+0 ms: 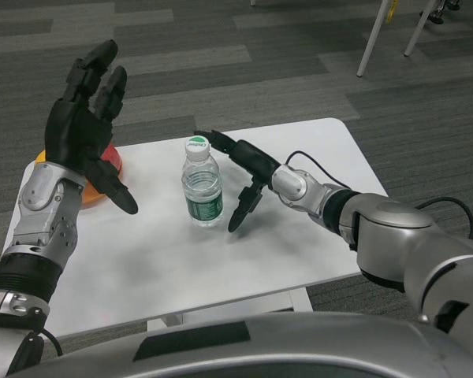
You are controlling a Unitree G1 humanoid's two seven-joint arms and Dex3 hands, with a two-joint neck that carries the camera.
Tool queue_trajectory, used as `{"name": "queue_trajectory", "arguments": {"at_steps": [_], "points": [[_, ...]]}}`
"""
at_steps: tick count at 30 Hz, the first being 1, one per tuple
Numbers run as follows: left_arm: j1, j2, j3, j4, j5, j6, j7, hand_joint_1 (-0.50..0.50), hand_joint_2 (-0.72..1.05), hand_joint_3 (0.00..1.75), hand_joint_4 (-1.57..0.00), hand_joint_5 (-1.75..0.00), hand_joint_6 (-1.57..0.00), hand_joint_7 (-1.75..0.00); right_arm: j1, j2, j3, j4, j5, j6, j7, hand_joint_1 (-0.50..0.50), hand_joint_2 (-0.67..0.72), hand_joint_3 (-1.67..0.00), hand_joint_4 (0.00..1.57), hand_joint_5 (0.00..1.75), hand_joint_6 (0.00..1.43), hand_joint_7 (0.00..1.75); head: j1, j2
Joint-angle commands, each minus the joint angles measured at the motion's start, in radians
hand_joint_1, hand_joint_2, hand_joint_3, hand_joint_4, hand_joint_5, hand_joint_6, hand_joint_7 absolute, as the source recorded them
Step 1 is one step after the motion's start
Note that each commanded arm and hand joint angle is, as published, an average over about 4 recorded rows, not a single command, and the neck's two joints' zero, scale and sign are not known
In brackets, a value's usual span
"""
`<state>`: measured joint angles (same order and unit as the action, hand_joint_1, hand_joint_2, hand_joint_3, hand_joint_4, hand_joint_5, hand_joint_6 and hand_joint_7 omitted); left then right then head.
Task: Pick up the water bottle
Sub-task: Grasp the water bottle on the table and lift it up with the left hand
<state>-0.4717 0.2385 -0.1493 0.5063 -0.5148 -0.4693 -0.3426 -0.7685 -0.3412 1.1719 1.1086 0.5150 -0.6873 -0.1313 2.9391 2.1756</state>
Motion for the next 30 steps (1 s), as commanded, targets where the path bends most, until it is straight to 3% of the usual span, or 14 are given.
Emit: {"name": "queue_trajectory", "arguments": {"at_steps": [1, 10, 19, 30], "points": [[-0.002, 0.003, -0.02, -0.003, -0.007, 0.016, -0.01, -0.41, -0.64, 0.09, 0.0, 0.0, 0.0, -0.49, -0.006, -0.011, -0.058, 0.003, 0.008, 0.004, -0.006, -0.33, 0.03, -0.08, 0.0, 0.0, 0.0, 0.09, 0.009, 0.001], [-0.025, -0.014, -0.115, 0.036, -0.04, 0.035, -0.038, -0.41, -0.64, 0.09, 0.0, 0.0, 0.0, -0.49, 0.069, -0.042, -0.334, -0.022, 0.003, -0.011, 0.011, -0.38, 0.03, -0.08, 0.0, 0.0, 0.0, 0.07, 0.038, 0.007], [-0.054, -0.016, -0.213, 0.085, -0.081, 0.035, -0.05, -0.41, -0.64, 0.09, 0.0, 0.0, 0.0, -0.49, 0.196, -0.086, -0.61, -0.163, 0.0, -0.018, 0.044, -0.38, 0.03, -0.08, 0.0, 0.0, 0.0, 0.07, 0.047, 0.023], [-0.076, -0.02, -0.237, 0.113, -0.087, 0.049, -0.056, -0.41, -0.64, 0.09, 0.0, 0.0, 0.0, -0.49, 0.204, -0.089, -0.616, -0.18, 0.002, -0.018, 0.053, -0.38, 0.03, -0.08, 0.0, 0.0, 0.0, 0.07, 0.053, 0.019]]}}
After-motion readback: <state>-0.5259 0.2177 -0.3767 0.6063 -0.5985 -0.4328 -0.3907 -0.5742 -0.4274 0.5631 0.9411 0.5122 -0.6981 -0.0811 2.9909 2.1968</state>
